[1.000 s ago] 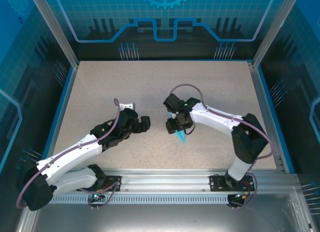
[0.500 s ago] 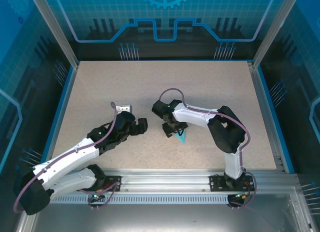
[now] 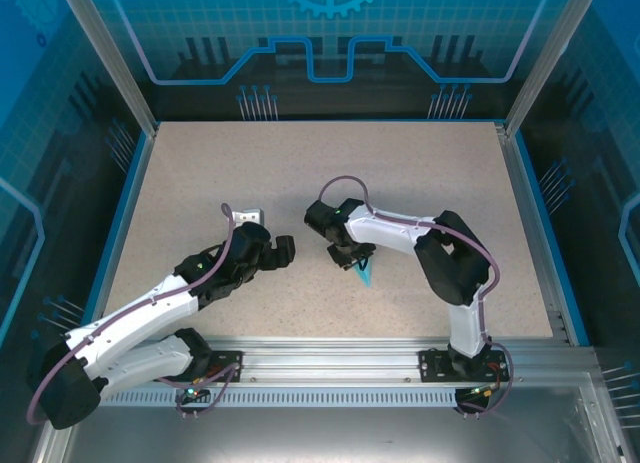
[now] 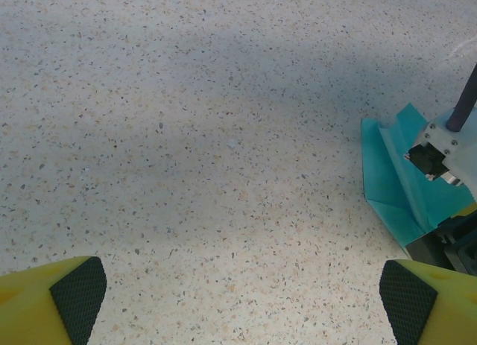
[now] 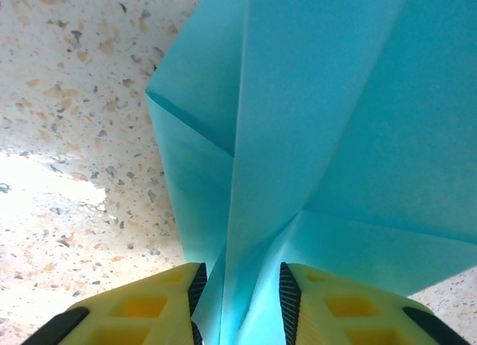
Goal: Fold a paper plane with a square sheet of paper (fold left side to right side)
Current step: Pick up the paper plane at the center of the table.
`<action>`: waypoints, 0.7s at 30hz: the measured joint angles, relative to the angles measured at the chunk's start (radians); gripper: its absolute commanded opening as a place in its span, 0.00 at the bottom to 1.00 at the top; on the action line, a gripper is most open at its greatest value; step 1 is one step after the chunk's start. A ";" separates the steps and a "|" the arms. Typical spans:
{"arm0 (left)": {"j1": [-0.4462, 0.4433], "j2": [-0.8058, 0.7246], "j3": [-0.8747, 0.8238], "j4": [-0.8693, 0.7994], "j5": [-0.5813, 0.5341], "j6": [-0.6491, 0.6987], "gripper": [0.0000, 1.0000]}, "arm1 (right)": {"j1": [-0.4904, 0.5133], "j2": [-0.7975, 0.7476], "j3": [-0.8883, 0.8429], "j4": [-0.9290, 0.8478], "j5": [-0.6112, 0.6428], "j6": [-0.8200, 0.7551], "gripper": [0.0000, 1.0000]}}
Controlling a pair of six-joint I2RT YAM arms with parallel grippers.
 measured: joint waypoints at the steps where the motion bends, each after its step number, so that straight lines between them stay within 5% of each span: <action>1: 0.000 0.000 0.000 0.000 0.000 0.000 0.99 | -0.005 -0.004 -0.004 0.002 0.000 0.000 0.31; 9: 0.000 0.000 0.000 -0.006 0.000 -0.007 0.99 | -0.054 -0.013 -0.041 0.021 -0.008 -0.008 0.22; 14: 0.000 0.000 0.000 -0.007 0.000 -0.015 0.98 | -0.101 -0.032 -0.069 0.050 -0.051 -0.020 0.06; 21: 0.000 0.000 0.000 -0.010 -0.003 -0.017 0.98 | -0.155 -0.091 -0.060 0.058 -0.136 -0.023 0.02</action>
